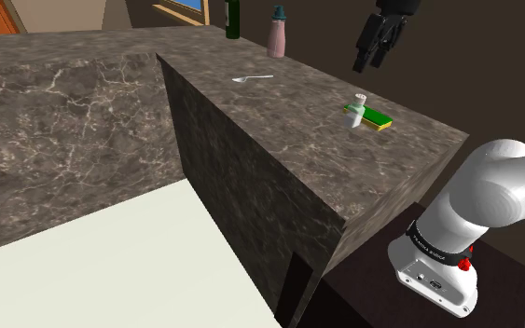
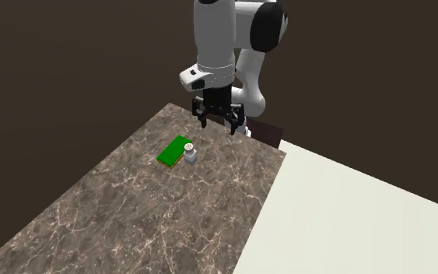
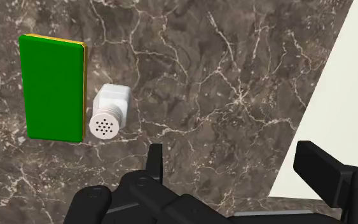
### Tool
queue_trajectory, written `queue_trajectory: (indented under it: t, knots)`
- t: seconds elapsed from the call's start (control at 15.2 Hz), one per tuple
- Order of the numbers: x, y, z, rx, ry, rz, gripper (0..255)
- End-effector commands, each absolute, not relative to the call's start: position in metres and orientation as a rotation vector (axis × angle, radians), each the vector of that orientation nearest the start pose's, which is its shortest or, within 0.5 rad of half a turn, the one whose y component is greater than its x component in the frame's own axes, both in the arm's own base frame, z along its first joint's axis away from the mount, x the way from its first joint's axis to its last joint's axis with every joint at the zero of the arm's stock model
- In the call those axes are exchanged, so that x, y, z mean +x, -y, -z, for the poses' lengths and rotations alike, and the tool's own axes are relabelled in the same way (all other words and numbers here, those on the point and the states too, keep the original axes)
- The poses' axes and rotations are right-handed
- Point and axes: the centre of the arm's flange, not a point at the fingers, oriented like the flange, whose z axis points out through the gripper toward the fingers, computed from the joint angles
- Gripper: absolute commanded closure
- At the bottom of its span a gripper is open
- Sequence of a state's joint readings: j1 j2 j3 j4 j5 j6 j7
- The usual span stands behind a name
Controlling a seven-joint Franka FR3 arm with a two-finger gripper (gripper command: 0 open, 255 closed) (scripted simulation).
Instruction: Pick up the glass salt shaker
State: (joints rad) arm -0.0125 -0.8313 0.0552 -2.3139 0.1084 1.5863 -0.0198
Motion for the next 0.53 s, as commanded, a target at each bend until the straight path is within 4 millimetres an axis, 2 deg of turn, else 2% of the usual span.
queue_trajectory:
  t: [0.0,0.46]
  knots:
    - [0.295,-0.031,-0.625,-3.069,0.078,0.158,0]
    - [0.311,0.012,-0.559,-3.19,-0.11,0.142,0]
